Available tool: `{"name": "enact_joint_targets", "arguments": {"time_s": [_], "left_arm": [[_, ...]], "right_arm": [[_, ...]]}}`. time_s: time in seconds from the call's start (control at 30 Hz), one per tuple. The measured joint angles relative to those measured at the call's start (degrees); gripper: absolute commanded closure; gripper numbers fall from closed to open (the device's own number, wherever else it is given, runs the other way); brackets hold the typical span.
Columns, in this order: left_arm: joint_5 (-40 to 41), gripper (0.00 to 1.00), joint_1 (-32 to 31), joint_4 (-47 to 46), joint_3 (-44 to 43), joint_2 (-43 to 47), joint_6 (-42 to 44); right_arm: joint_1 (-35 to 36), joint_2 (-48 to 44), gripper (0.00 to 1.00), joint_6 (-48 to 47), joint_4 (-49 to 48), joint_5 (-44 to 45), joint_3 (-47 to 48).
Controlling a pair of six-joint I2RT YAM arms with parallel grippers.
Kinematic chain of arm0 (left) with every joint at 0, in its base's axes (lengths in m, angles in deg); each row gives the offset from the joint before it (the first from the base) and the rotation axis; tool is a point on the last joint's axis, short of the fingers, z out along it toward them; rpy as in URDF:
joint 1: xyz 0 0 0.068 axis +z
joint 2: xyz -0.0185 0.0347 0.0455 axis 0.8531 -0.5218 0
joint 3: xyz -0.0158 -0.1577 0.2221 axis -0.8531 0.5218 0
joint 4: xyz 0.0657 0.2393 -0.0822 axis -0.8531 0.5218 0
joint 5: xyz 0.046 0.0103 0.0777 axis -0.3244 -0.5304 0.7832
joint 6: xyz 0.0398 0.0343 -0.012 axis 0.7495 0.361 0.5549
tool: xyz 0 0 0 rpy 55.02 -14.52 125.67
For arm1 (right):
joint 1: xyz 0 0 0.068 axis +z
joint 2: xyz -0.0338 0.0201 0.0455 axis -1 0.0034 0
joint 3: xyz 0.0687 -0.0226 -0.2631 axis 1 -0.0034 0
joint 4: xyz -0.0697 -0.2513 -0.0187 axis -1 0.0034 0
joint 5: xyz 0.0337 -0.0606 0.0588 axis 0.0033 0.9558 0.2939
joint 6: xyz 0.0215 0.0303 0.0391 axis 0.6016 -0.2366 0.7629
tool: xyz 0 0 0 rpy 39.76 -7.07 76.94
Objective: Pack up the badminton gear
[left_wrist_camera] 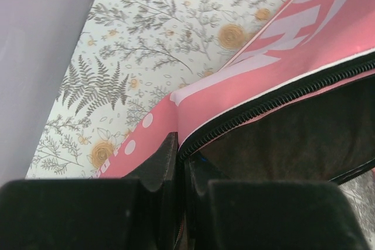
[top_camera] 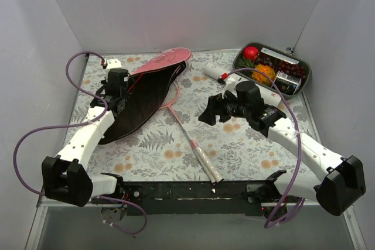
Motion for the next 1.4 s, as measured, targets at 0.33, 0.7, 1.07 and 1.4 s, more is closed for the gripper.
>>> {"name": "enact_joint_targets", "arguments": {"time_s": [0.33, 0.7, 1.07, 1.4], "left_arm": [[-0.66, 1.00, 6.34, -0.35, -0.44, -3.63, -4.13], [-1.22, 1.00, 7.58, -2.73, 1.55, -4.48, -6.03], [-3.93, 1.00, 8.22, -3.63, 2.49, -5.22, -7.50], [-5.27, 1.00, 8.26, -3.80, 2.49, -5.70, -7.65]], "right_arm": [[4.94, 10.10, 0.23, -6.47, 4.46, 4.92, 1.44], [13.51, 27.45, 0.33, -12.04, 7.67, 14.25, 14.58], [15.10, 36.17, 0.34, -14.69, 9.86, 18.86, 18.14], [16.39, 38.49, 0.43, -15.15, 10.97, 18.69, 22.08]]}}
